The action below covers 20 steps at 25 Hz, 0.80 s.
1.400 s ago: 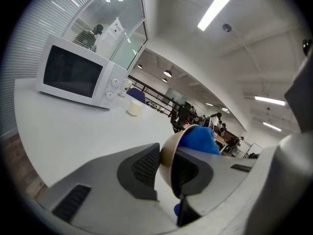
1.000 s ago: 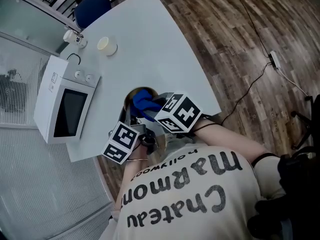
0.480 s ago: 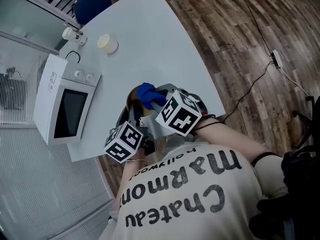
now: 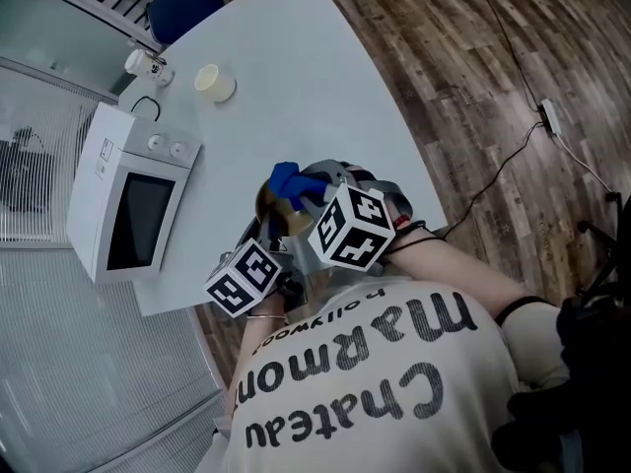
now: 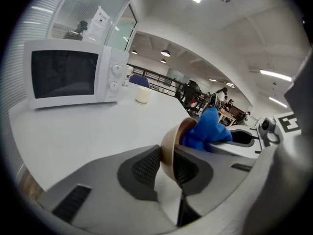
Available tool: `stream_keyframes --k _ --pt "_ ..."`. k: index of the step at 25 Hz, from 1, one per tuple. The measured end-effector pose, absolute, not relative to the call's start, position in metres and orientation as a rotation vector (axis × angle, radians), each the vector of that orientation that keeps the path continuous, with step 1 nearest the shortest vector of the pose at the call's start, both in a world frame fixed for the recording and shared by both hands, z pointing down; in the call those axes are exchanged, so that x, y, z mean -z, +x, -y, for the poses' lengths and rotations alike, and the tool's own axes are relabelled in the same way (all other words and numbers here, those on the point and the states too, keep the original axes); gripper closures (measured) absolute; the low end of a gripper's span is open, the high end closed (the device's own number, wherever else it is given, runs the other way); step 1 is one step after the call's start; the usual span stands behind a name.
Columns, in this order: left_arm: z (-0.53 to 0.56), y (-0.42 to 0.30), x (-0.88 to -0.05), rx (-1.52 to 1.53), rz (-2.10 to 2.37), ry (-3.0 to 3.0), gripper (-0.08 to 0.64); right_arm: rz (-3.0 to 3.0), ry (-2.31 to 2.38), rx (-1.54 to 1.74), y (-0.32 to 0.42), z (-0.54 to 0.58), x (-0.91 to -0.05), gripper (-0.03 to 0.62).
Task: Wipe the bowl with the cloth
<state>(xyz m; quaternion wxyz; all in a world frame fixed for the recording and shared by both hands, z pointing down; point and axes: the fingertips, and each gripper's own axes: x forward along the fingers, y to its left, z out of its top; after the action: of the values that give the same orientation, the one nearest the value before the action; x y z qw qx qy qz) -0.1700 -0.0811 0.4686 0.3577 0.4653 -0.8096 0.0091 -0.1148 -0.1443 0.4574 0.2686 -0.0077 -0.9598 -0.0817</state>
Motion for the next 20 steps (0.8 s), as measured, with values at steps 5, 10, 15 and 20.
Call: stream_keyframes --k 5,10,15,20 --pt "0.084 -0.162 -0.486 0.035 1.981 1.148 0.502 2.588 0.016 0.383 -0.112 0.151 -0.453 0.532" --pt "0.086 -0.156 -0.503 0.087 1.905 1.086 0.502 2.626 0.134 0.426 -0.105 0.172 -0.446 0.532" --pt "0.092 -0.160 -0.507 0.092 1.900 1.068 0.499 2.692 0.269 0.096 -0.089 0.206 -0.443 0.532" --pt "0.100 -0.167 -0.536 0.206 1.752 0.941 0.499 2.644 0.474 -0.196 -0.051 0.250 -0.450 0.532"
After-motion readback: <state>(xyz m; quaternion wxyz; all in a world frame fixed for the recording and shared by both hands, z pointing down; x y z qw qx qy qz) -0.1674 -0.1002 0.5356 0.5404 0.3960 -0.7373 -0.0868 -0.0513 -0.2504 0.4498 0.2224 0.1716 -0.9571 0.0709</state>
